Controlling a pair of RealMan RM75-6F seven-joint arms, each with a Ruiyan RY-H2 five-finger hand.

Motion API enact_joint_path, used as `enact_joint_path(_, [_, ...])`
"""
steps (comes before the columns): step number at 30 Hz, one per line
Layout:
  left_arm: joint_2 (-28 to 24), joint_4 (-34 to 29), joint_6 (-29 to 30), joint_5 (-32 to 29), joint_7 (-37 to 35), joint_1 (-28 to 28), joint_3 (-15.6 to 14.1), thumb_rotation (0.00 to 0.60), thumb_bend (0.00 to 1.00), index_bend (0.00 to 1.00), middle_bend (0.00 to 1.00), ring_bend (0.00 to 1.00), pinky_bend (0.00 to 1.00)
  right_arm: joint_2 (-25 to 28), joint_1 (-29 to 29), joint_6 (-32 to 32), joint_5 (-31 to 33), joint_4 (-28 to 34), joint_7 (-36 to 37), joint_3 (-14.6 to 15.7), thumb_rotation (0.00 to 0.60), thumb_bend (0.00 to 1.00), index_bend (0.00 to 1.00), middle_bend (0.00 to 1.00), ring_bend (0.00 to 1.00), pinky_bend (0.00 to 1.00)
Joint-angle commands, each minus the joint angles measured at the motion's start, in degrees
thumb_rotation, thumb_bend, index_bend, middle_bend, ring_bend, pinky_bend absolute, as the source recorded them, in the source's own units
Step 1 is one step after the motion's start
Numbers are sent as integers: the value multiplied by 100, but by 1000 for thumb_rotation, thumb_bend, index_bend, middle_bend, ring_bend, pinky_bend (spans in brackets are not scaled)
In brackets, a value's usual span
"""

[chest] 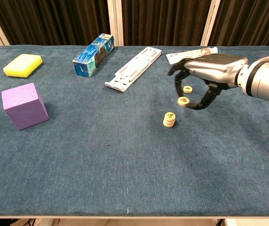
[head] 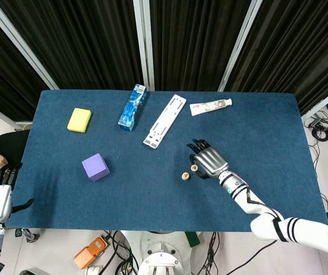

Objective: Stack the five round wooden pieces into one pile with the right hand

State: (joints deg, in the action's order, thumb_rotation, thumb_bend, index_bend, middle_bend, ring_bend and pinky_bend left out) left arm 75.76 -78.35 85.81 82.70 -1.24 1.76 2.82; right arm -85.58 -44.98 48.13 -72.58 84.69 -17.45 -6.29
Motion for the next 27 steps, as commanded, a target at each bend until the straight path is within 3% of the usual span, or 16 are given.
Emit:
enact_joint_path(1, [6, 14, 5, -13, -15, -18, -8, 600, 29, 88, 109, 70, 24, 58, -116, -118, -15, 204, -254, 45, 600, 497, 556, 176, 76, 142])
enact_joint_path(27, [107, 228, -3, -37, -180, -66, -11, 600, 29, 88, 109, 70, 24, -166, -255, -174, 348, 134, -659, 127, 600, 495, 531, 176, 76, 142])
